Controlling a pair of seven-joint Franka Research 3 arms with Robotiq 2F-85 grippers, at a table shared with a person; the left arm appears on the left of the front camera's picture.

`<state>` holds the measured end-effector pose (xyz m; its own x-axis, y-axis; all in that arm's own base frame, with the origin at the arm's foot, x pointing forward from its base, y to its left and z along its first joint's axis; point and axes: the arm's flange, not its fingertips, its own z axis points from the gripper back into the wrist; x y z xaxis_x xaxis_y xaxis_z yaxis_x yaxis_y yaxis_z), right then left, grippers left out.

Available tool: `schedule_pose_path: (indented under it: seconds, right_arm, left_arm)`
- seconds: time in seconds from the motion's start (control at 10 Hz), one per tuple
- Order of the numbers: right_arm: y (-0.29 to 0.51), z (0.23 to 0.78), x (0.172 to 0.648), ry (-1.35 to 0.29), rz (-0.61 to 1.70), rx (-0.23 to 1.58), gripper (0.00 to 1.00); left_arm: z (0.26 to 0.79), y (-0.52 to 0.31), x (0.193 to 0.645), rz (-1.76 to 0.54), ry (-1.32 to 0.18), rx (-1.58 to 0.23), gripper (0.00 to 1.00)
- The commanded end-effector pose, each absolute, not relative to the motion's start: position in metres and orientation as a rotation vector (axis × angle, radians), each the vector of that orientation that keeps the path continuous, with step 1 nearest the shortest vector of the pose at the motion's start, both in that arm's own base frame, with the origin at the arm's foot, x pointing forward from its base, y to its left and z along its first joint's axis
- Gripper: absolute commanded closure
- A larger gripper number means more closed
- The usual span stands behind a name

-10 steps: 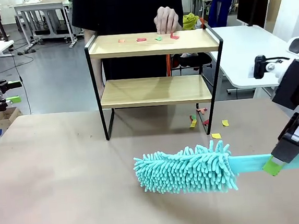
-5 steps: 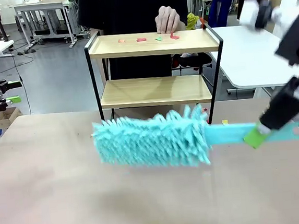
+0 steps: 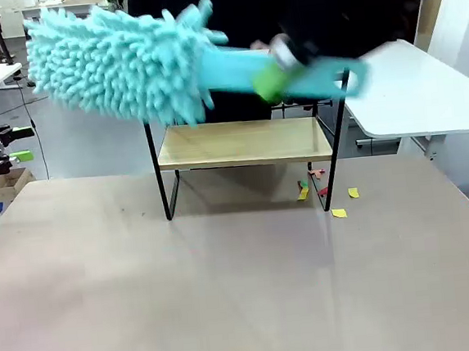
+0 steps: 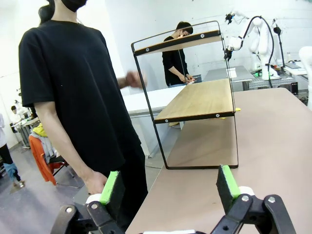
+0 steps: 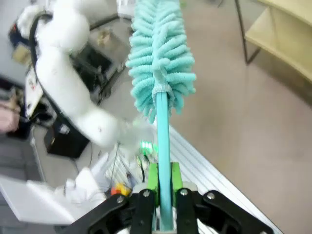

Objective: Clean the shelf.
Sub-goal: Clean the specific section of the Shelf indicated by the human with the Duster.

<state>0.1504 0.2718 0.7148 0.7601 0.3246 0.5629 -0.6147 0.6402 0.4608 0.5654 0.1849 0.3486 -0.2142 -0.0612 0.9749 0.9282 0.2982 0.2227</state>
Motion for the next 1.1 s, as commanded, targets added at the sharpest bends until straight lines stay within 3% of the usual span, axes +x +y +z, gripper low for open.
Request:
schedule_pose_path:
  seconds: [0.0,0.6,0.7,1.0]
  right_arm:
    - [0.309,0.729,0.168,-0.551,0.405,0.674,0.87]
    - [0.373,0.745,0.232,-0.635,0.074,0.535,0.87]
    - [0.356,0.731,0.216,-0.624,0.195,0.587,0.87]
    - [0.356,0.731,0.216,-0.624,0.195,0.587,0.87]
  left_arm:
    - [0.352,0.184,0.563,-1.145,-1.483,-0.841,0.0]
    - [0.352,0.184,0.563,-1.145,-1.483,-0.841,0.0]
    - [0.352,0.184,0.563,-1.145,-1.483,-0.841,0.0]
    - [0.352,0.184,0.563,-1.145,-1.483,-0.841,0.0]
